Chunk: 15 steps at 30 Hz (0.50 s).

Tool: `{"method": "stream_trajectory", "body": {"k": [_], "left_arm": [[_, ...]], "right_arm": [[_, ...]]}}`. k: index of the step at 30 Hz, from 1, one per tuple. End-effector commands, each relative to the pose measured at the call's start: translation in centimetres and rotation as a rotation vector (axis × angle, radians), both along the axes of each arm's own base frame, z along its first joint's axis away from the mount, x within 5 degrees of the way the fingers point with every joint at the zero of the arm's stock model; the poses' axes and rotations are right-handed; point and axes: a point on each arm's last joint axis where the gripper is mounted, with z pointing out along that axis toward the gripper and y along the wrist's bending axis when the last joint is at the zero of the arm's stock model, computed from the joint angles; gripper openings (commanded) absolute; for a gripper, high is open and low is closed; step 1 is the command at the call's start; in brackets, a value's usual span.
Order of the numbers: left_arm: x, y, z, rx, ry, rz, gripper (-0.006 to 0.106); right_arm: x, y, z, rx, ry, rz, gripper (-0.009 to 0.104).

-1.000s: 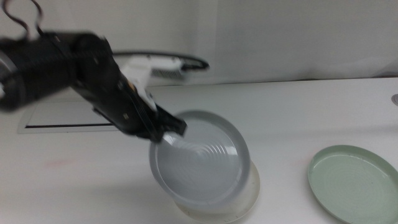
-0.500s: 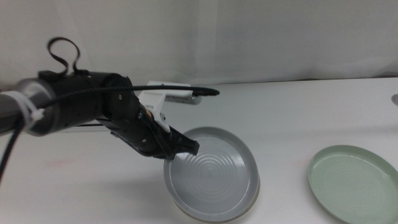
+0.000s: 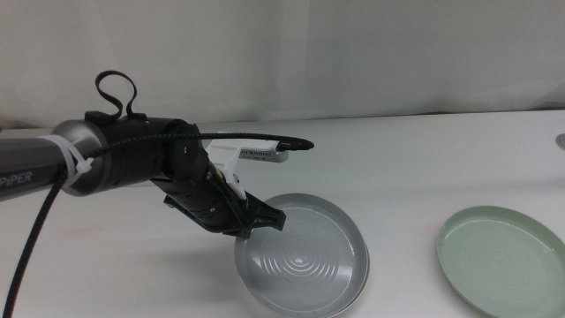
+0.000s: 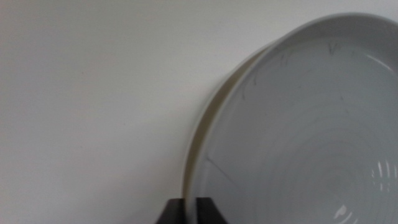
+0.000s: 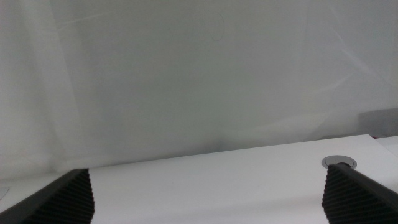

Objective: Stack the three bowls on top of each other.

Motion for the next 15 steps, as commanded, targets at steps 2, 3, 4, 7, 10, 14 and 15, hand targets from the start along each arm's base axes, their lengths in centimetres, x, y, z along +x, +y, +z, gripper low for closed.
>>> {"method": "stream_trajectory", "body": {"k": [2,3,4,7,10,14,15], "left_arm": [[-0.1,-0.2,-0.1,-0.01,-0.007,0.007,0.02],[-0.1,-0.2,-0.1,-0.01,-0.007,0.007,0.029],[-0.1,-0.2,-0.1,-0.01,-0.007,0.007,0.041],[0.0,-0.2,0.0,-0.011,-0.011,0.007,0.087],[-0.1,-0.1,0.5,-0.01,-0.029,0.001,0.092],[0.0,0.4,2.7,0.006,-0.133,-0.032,0.092],[-0.1,0.6,3.5,0.015,-0.17,-0.04,0.092]], "right_arm": [[0.0,0.0,-1.2,-0.01,0.014,0.002,0.103],[0.0,0.0,-1.2,-0.01,0.014,0.002,0.103],[0.0,0.0,-1.2,-0.01,0.014,0.002,0.103],[0.0,0.0,-1.2,-0.01,0.014,0.002,0.103],[0.0,0.0,-1.2,-0.01,0.014,0.002,0.103],[0.0,0.0,-1.2,-0.01,0.014,0.002,0.103],[0.0,0.0,-1.2,-0.01,0.014,0.002,0.103]]}}
